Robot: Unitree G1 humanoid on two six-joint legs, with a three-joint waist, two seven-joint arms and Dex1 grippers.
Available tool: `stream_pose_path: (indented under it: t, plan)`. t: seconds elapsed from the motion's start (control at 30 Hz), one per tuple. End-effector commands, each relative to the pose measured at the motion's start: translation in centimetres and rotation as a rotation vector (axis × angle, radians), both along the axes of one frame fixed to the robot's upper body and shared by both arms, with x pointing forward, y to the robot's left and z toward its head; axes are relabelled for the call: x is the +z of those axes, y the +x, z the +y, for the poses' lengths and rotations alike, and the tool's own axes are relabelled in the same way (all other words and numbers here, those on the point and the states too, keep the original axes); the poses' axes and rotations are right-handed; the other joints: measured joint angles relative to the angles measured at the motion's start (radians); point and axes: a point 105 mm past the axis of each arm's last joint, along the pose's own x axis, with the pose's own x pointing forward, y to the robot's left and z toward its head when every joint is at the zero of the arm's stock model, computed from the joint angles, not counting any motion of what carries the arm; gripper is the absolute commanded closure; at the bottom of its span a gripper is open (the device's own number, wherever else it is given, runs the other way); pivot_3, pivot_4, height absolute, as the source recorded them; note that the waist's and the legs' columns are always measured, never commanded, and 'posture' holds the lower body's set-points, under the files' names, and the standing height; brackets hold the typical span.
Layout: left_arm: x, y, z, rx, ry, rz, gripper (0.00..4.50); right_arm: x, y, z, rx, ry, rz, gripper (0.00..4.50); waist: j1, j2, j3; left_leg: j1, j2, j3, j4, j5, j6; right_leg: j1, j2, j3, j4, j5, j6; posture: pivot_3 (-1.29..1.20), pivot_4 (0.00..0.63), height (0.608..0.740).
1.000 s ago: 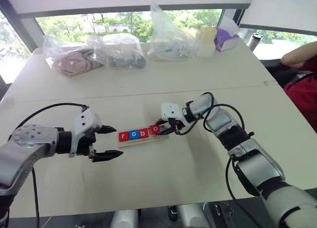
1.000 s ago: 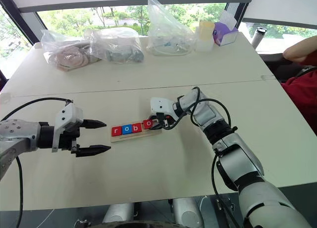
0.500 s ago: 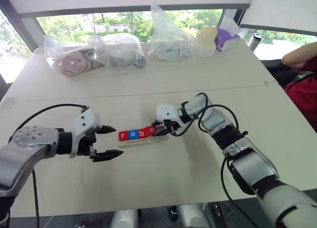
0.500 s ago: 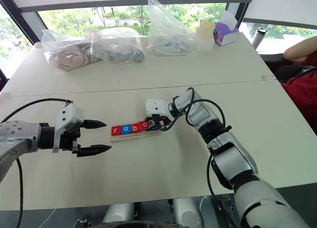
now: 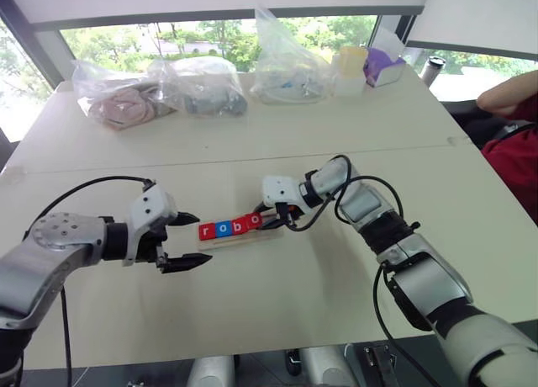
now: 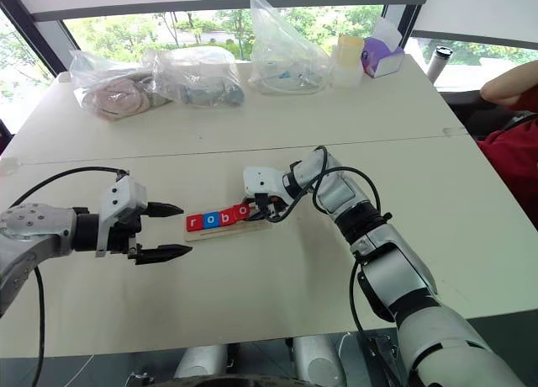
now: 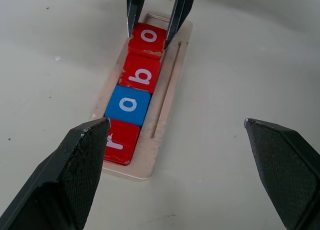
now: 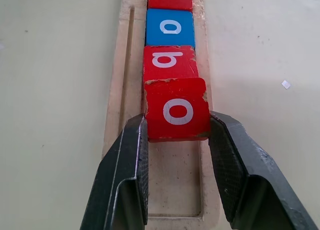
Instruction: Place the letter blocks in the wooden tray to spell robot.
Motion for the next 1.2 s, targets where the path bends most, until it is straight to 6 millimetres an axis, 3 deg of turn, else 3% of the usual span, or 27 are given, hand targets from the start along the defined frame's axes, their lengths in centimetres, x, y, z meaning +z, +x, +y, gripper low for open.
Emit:
stream_pose_path:
  t: [0.03,0.57,0.8,1.2]
  plan:
    - [0.6,0.3,-0.1,-0.008,0.004,-0.037,0.0,1.1,-0.3,0.6,0.024,0.041,-0.023,3.36,0.0,0.0,0.0,0.0,0.0,0.0,0.0,0.0,0.0,0.0,0.0,0.0,0.0,0.0,0.0,0.0,0.15,0.74]
    - [0.6,0.5,-0.3,-0.013,0.006,-0.044,0.0,0.3,-0.6,0.7,0.035,0.013,-0.033,3.36,0.0,0.0,0.0,0.0,0.0,0.0,0.0,0.0,0.0,0.0,0.0,0.0,0.0,0.0,0.0,0.0,0.15,0.74]
    - [0.6,0.6,-0.4,-0.012,0.004,-0.049,0.0,1.1,-0.2,0.4,0.012,0.035,-0.06,0.04,0.0,0.0,0.0,0.0,0.0,0.0,0.0,0.0,0.0,0.0,0.0,0.0,0.0,0.0,0.0,0.0,0.15,0.74]
    - [0.6,0.8,-0.7,-0.02,-0.001,-0.049,0.0,2.9,0.2,1.8,-0.08,0.173,-0.018,0.04,0.0,0.0,0.0,0.0,0.0,0.0,0.0,0.0,0.0,0.0,0.0,0.0,0.0,0.0,0.0,0.0,0.15,0.74]
